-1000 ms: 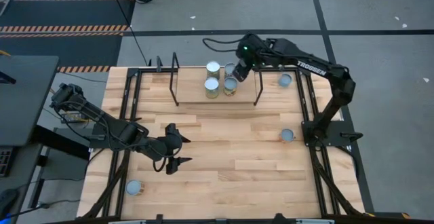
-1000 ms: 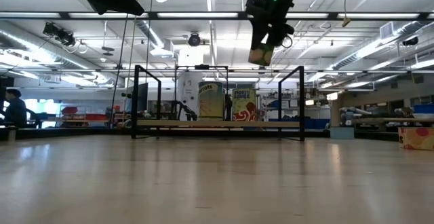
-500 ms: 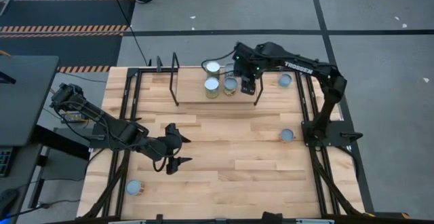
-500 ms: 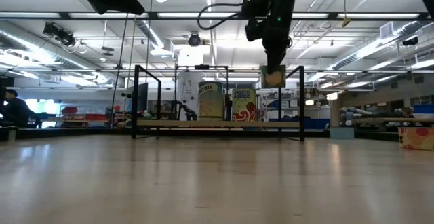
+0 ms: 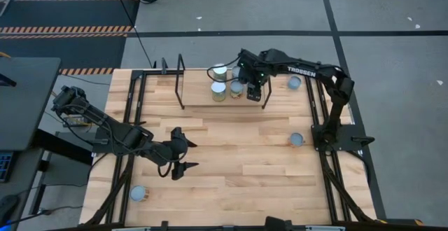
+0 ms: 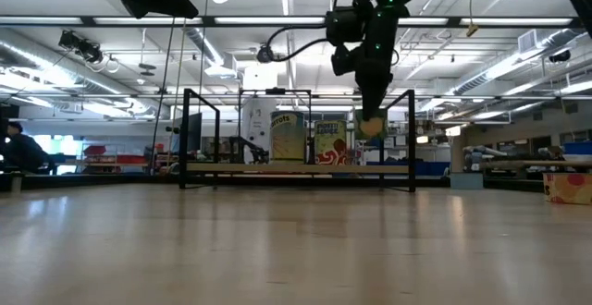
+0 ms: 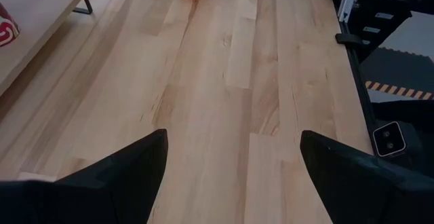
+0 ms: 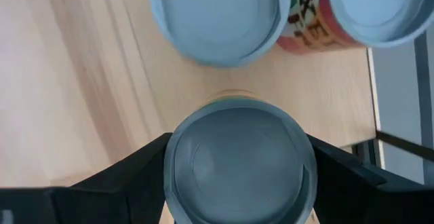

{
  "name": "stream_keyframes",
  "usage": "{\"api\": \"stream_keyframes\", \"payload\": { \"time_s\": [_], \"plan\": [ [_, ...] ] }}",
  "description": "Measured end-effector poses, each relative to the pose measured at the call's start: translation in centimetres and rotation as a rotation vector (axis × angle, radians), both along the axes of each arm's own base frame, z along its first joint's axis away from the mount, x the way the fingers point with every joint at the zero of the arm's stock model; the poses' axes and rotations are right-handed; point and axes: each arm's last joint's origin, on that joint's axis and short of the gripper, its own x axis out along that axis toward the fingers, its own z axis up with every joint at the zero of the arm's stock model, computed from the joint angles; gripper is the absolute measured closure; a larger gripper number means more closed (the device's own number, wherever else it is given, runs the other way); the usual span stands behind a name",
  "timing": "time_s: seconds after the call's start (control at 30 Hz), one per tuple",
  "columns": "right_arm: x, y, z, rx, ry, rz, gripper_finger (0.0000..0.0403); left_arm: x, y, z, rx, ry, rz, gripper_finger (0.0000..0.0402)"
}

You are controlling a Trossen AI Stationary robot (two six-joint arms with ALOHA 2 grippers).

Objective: Pick and place cans onto a shelf
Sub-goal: Put the canned peaches on the shelf

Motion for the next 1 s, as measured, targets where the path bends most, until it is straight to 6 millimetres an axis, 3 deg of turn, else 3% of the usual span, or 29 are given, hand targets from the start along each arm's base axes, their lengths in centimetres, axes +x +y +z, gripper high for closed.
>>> {"api": "stream_keyframes", "payload": {
  "time_s": [0.53, 0.8, 1.0],
  "plan": [
    [-1.0, -0.7, -4.1, 0.038, 0.025, 0.010, 0.0103, 0.0, 0.0, 0.0, 0.000, -0.001, 0.000, 0.0061],
    [-0.9, -0.9, -4.1, -0.011, 0.020, 0.026, 0.0098, 0.0, 0.0, 0.0, 0.000, -0.001, 0.000, 0.0061],
    [-0.9, -0.9, -4.1, -0.025, 0.030, 0.047, 0.0070, 0.0, 0.0, 0.0, 0.000, 0.000, 0.000, 0.0061]
  ]
}}
